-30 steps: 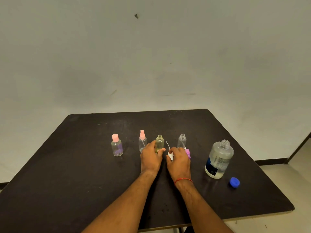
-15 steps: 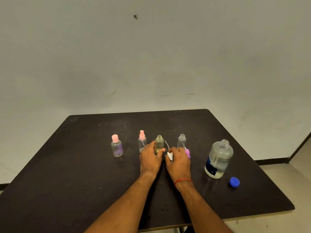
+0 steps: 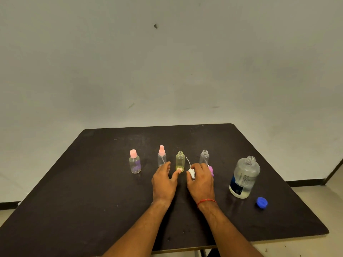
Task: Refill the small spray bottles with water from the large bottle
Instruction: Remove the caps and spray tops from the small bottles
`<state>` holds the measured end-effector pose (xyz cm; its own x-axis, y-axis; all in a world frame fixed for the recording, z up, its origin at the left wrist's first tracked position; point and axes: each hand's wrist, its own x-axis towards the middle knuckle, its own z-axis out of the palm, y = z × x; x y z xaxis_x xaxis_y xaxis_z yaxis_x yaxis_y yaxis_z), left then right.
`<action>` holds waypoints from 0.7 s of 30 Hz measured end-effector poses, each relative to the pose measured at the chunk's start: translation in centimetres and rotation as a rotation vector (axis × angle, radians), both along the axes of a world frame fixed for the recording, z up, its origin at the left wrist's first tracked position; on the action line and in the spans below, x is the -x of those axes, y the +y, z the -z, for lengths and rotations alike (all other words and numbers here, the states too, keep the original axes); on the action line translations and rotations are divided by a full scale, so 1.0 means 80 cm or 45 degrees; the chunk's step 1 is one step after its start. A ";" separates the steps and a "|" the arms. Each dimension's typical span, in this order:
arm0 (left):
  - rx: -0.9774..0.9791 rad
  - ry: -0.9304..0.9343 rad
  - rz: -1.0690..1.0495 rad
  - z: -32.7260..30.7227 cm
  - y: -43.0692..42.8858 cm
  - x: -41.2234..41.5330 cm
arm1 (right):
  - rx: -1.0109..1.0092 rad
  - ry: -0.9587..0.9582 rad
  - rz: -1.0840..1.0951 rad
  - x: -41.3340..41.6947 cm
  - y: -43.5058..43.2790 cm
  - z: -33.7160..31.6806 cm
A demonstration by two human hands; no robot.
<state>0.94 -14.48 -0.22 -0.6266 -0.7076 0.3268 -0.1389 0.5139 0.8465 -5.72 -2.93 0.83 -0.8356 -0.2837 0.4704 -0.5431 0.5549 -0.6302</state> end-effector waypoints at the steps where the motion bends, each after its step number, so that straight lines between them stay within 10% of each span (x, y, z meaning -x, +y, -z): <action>1: -0.006 -0.001 -0.006 0.000 -0.002 -0.005 | 0.015 0.007 -0.009 -0.002 0.000 -0.001; 21: -0.052 -0.154 -0.001 -0.005 -0.055 -0.029 | -0.202 0.244 -0.334 -0.060 0.015 0.001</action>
<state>3.29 -18.85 0.17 -0.6589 -0.7193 0.2202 -0.2416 0.4795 0.8436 -0.90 -1.73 0.72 -0.6256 -0.5587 0.5445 -0.7799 0.4638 -0.4203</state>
